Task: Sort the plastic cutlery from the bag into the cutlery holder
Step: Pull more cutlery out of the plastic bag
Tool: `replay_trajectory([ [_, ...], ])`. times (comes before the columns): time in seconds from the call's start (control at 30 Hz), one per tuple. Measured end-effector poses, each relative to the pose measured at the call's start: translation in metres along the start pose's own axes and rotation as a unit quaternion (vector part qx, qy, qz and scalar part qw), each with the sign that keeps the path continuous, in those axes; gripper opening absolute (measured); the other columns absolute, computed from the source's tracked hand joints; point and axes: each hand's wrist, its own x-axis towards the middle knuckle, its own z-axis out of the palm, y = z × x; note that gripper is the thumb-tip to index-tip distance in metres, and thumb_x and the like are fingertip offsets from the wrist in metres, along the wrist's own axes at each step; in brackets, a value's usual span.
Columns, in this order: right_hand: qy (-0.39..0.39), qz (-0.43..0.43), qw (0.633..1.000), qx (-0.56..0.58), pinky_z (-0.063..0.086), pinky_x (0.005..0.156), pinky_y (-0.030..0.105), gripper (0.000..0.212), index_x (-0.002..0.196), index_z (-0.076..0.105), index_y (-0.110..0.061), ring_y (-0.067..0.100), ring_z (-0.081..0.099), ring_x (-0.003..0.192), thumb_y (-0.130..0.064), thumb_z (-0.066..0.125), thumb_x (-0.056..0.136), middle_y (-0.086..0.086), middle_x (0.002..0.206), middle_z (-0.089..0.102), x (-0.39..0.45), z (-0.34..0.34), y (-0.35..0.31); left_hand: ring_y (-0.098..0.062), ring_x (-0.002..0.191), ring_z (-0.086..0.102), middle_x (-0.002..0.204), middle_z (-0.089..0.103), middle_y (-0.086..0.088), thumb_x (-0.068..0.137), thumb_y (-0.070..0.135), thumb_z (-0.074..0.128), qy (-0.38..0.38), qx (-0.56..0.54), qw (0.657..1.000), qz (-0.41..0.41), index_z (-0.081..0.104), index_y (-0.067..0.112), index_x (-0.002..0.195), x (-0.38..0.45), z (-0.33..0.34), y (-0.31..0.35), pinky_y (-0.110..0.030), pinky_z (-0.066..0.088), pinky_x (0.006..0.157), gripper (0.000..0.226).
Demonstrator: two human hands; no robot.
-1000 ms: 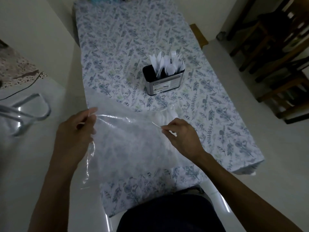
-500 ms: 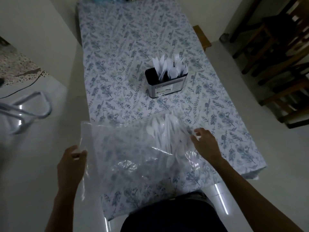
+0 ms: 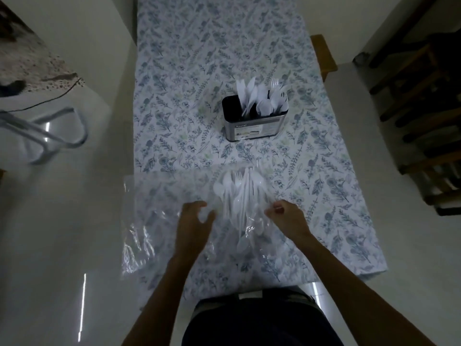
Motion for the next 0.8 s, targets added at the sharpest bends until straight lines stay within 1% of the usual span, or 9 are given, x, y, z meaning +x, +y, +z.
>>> replay_trajectory([
  [0.1,-0.014,-0.051,0.998,0.032,0.044,0.067,0.014,0.021,0.105,0.069,-0.022,0.003,0.065,0.084,-0.032,0.076,0.087,-0.011,0.09,0.068,-0.001,-0.006,-0.009,-0.014,0.112,0.06,0.123,0.061,0.003,0.09,0.066,0.06,-0.108,-0.082,0.989,-0.061,0.062,0.019,0.131,0.0,0.033,0.038,-0.027,0.046,0.09,0.063],
  [0.23,-0.082,-0.163,0.982,0.049,0.046,0.068,0.003,0.023,0.116,0.069,-0.023,-0.012,0.062,0.08,-0.023,0.072,0.093,-0.015,0.093,0.068,-0.01,-0.002,-0.03,-0.013,0.108,0.065,0.121,0.068,0.005,0.078,0.092,0.046,-0.105,-0.148,0.973,-0.145,0.064,0.023,0.127,0.011,0.044,0.053,-0.033,0.052,0.093,0.087],
  [0.4,-0.173,-0.247,0.954,0.003,0.044,0.074,0.005,0.033,0.129,0.064,-0.014,0.003,0.062,0.09,-0.016,0.065,0.095,0.001,0.115,0.07,-0.012,0.019,-0.049,-0.012,0.076,0.07,0.082,0.074,-0.007,0.083,0.077,0.062,-0.156,-0.17,0.957,-0.174,0.07,0.004,0.087,0.035,0.033,0.066,-0.032,0.054,0.075,0.073],
  [0.47,-0.213,-0.252,0.944,-0.004,0.048,0.08,0.012,0.043,0.138,0.058,-0.015,0.009,0.063,0.098,-0.015,0.064,0.095,0.003,0.123,0.068,-0.012,0.021,-0.051,-0.021,0.083,0.071,0.087,0.074,-0.007,0.085,0.062,0.07,-0.15,-0.15,0.955,-0.209,0.068,0.007,0.093,0.042,0.031,0.064,-0.036,0.054,0.074,0.056],
  [0.53,-0.235,-0.245,0.941,-0.001,0.053,0.088,0.023,0.043,0.139,0.059,-0.015,0.014,0.064,0.104,-0.016,0.063,0.096,0.004,0.125,0.068,-0.012,0.019,-0.049,-0.03,0.093,0.067,0.097,0.07,-0.011,0.095,0.037,0.063,-0.128,-0.077,0.967,-0.206,0.064,0.005,0.104,0.046,0.03,0.063,-0.038,0.051,0.076,0.034],
  [0.6,-0.173,-0.228,0.958,0.032,0.051,0.089,0.022,0.035,0.131,0.065,-0.016,0.012,0.063,0.105,-0.022,0.062,0.097,0.002,0.123,0.068,-0.01,0.012,-0.042,-0.028,0.091,0.058,0.096,0.062,-0.008,0.103,0.025,0.049,-0.099,0.011,0.979,-0.18,0.058,0.002,0.108,0.047,0.029,0.065,-0.038,0.044,0.078,0.025],
  [0.67,0.007,-0.201,0.98,0.002,0.053,0.083,0.03,0.028,0.12,0.067,-0.014,0.016,0.06,0.102,-0.028,0.06,0.097,0.005,0.115,0.066,-0.002,0.008,-0.033,-0.026,0.087,0.055,0.092,0.057,-0.004,0.106,0.022,0.041,-0.076,0.008,0.981,-0.177,0.052,0.005,0.108,0.046,0.03,0.063,-0.039,0.044,0.077,0.021],
  [0.73,0.142,-0.174,0.969,-0.1,0.056,0.08,0.038,0.036,0.12,0.061,-0.01,0.026,0.057,0.104,-0.034,0.063,0.092,0.012,0.116,0.061,0.005,0.01,-0.028,-0.024,0.079,0.053,0.092,0.054,-0.005,0.106,0.019,0.038,-0.068,0.017,0.982,-0.173,0.048,0.006,0.104,0.044,0.031,0.055,-0.037,0.043,0.07,0.017],
  [0.8,0.13,-0.143,0.967,-0.168,0.053,0.089,0.044,0.063,0.132,0.052,-0.007,0.035,0.054,0.114,-0.048,0.068,0.086,0.018,0.127,0.057,0.009,0.019,-0.033,-0.023,0.074,0.051,0.092,0.054,-0.008,0.107,0.015,0.036,-0.063,0.034,0.986,-0.152,0.045,0.005,0.102,0.043,0.031,0.047,-0.032,0.04,0.062,0.014],
])
